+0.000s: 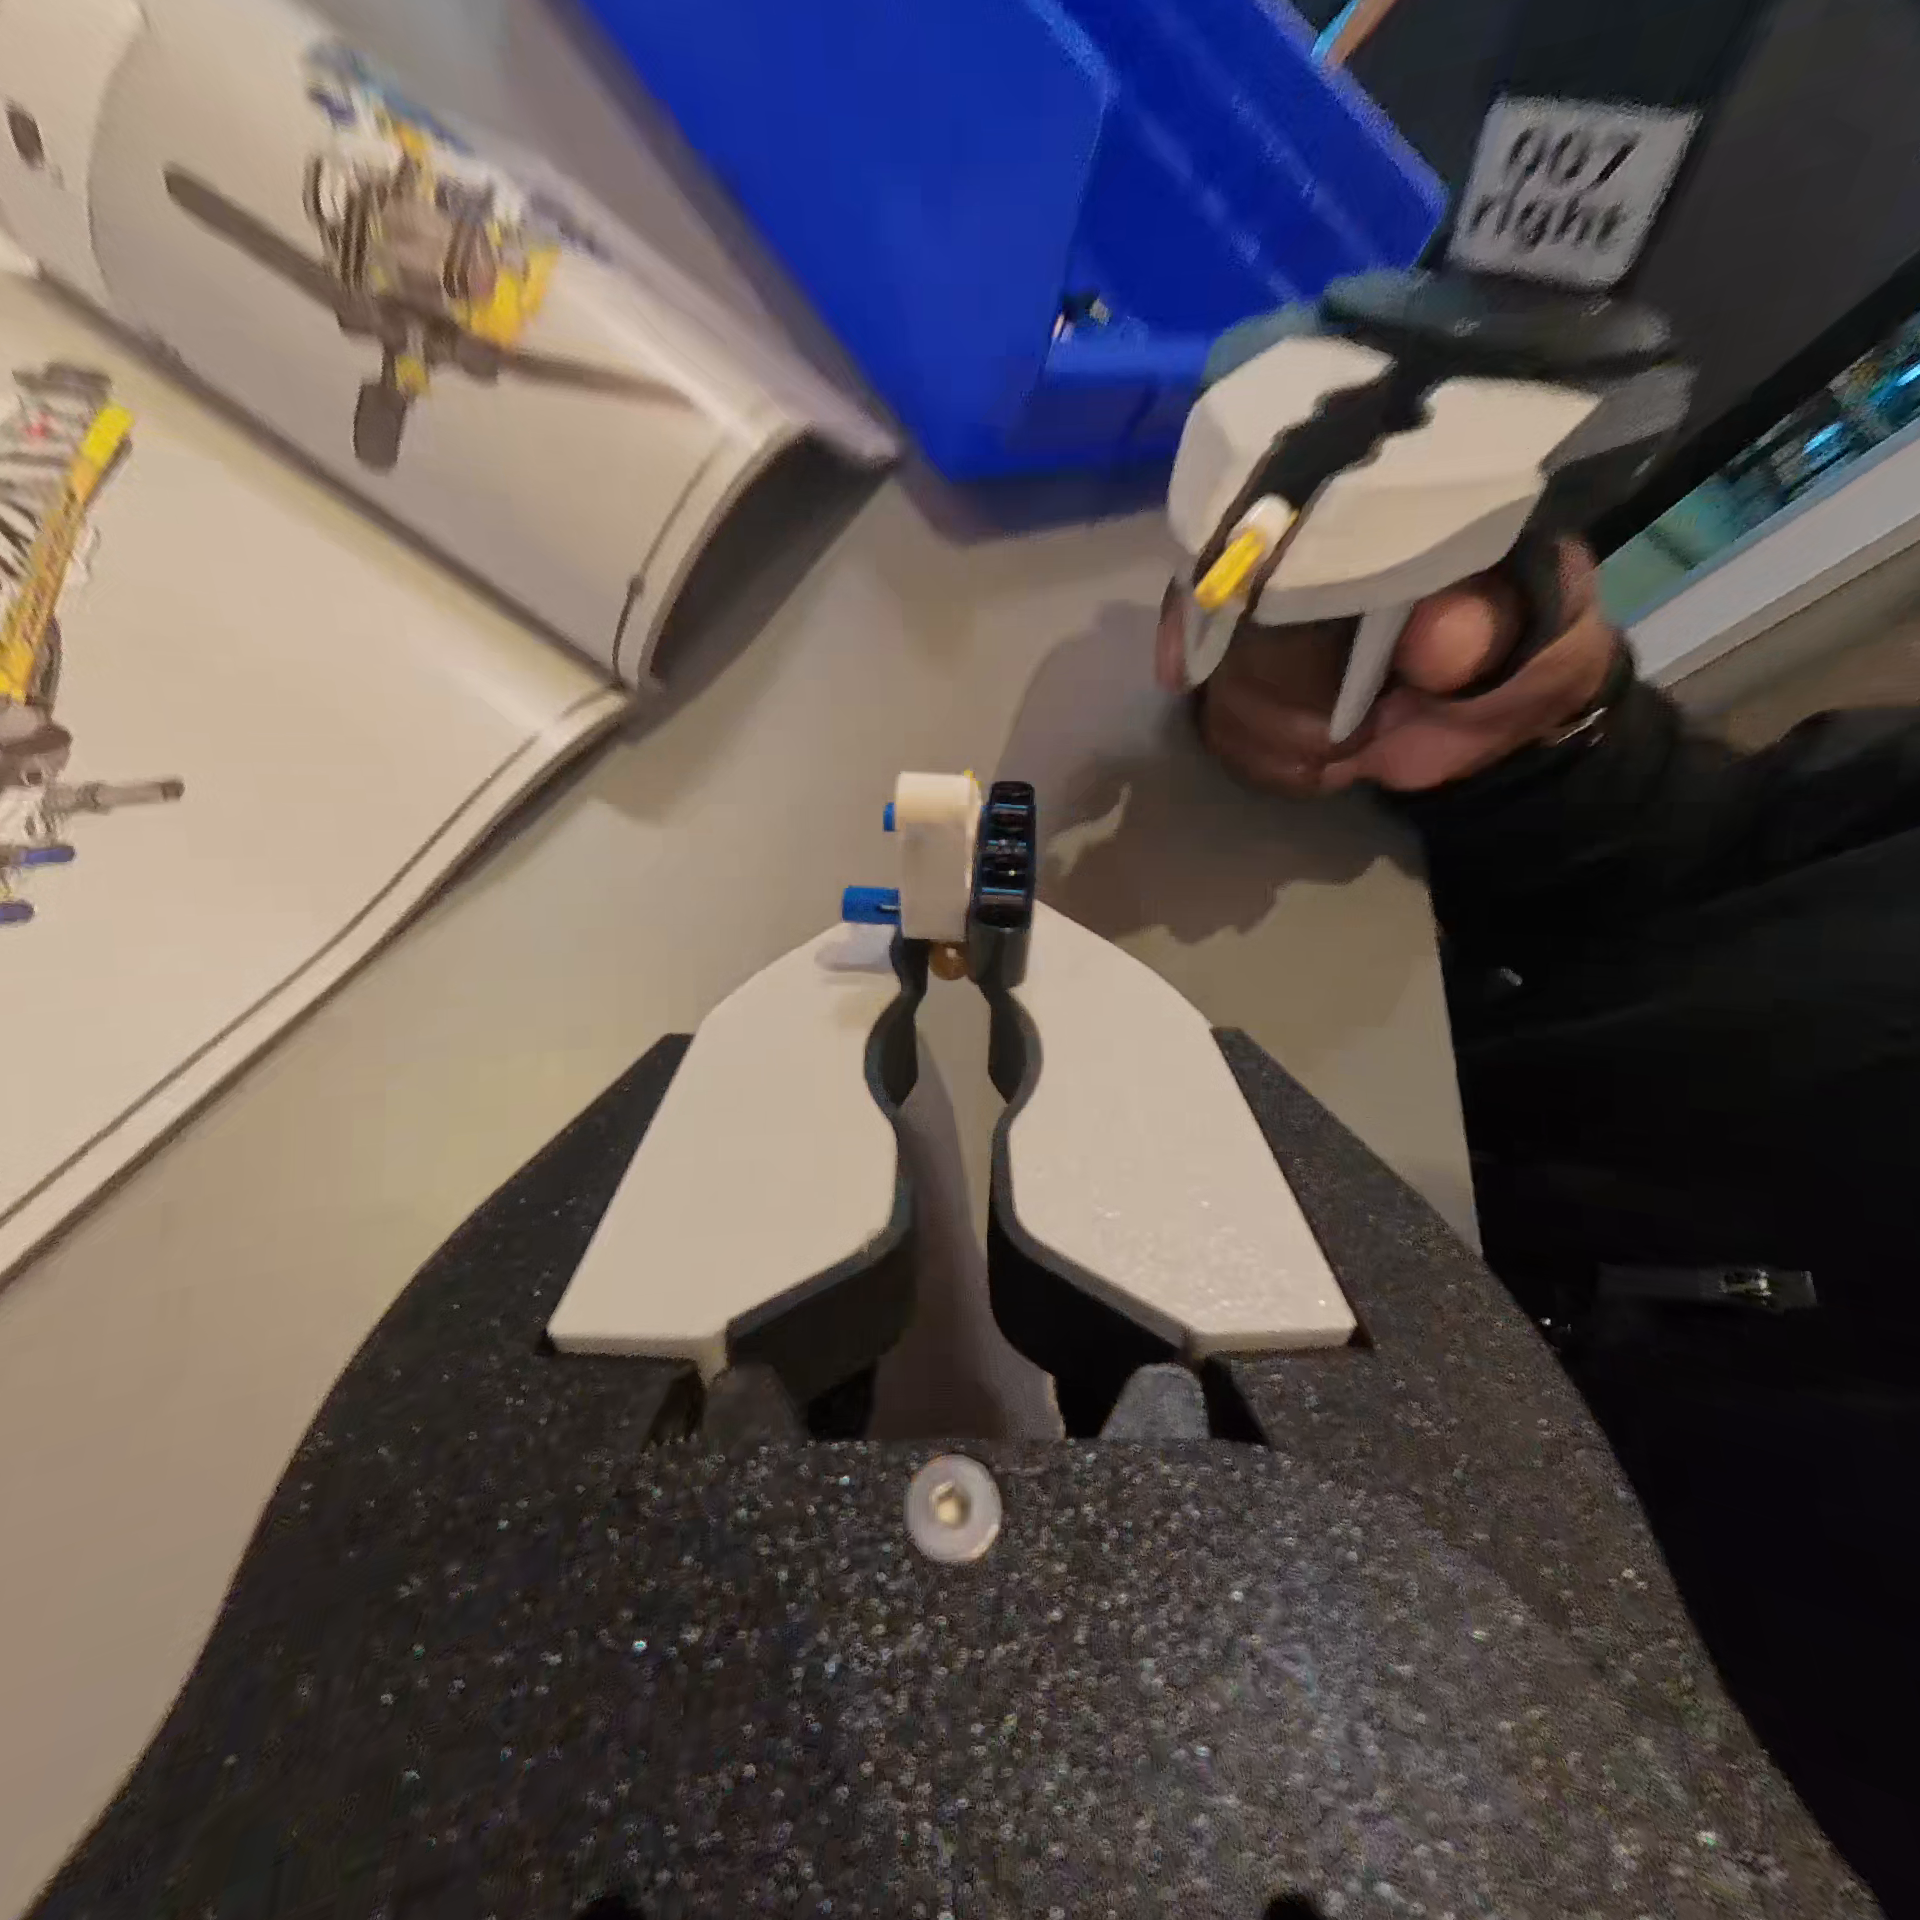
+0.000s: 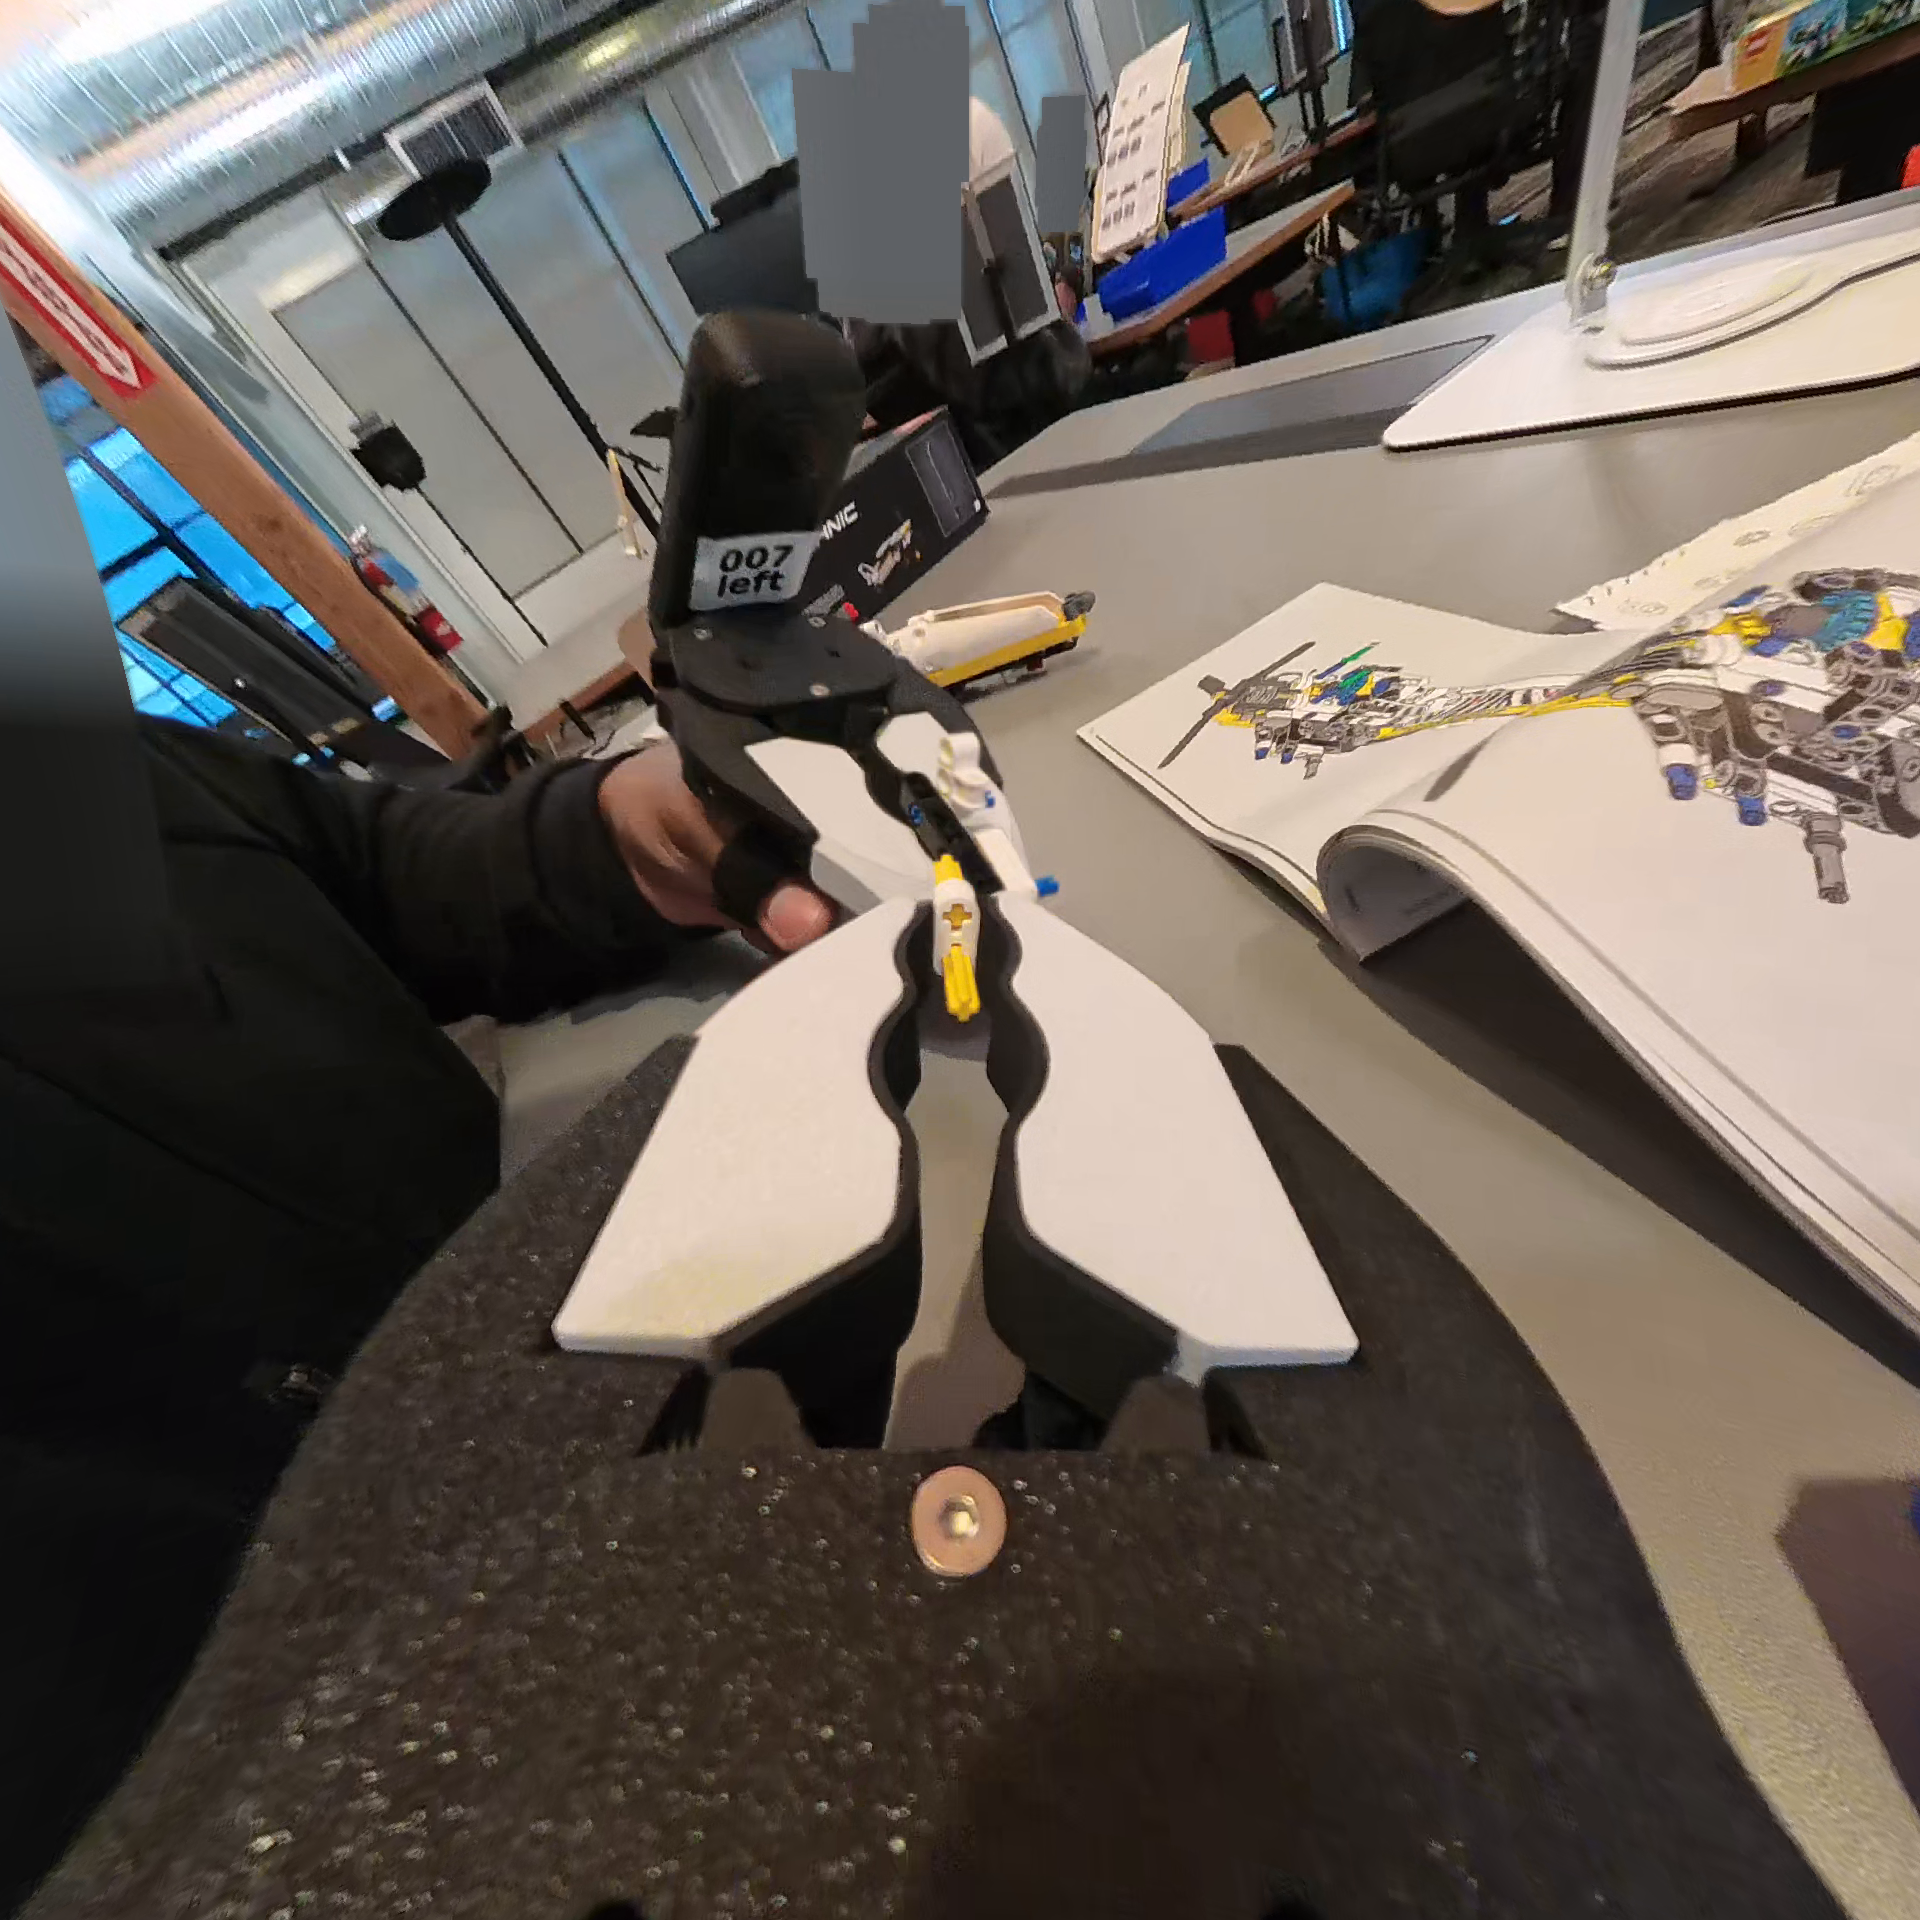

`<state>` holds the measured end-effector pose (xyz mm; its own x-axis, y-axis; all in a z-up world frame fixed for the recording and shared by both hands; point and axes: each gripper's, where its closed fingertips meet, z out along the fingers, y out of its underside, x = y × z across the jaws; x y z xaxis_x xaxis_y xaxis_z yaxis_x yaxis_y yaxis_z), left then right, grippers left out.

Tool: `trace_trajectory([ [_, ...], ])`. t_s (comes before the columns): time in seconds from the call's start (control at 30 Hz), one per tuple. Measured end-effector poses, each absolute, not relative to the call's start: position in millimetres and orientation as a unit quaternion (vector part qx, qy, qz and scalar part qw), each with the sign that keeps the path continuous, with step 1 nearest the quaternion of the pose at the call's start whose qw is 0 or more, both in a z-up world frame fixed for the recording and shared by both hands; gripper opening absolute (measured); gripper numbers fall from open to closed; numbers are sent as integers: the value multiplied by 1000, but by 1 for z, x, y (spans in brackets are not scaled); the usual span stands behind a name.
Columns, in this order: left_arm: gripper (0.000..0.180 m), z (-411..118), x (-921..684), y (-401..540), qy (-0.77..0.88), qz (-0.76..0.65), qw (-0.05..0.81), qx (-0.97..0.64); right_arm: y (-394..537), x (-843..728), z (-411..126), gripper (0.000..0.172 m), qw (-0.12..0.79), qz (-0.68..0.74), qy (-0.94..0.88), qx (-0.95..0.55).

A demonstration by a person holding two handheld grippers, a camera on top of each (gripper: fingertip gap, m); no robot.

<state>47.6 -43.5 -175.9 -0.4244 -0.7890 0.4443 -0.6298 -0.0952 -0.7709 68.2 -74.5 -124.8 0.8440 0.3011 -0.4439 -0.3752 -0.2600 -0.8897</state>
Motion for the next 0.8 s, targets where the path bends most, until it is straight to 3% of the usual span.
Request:
trace_trajectory([
  [0.07,14,-184,44,-43,681,-491,67,-539,-74,65,-127,8,601,275,16,-750],
  [0.2,40,-192,39,-40,711,-455,65,-532,-74,61,-128,8,596,275,4,-754],
  [0.37,48,-155,45,-21,714,-463,171,-495,-76,56,-127,8,598,268,-14,-755],
  [0.43,44,-129,46,-31,710,-507,207,-443,-77,51,-125,8,601,273,-29,-751],
  [0.8,8,-106,32,-85,652,-658,79,-369,-75,27,-111,8,624,303,-68,-717],
])
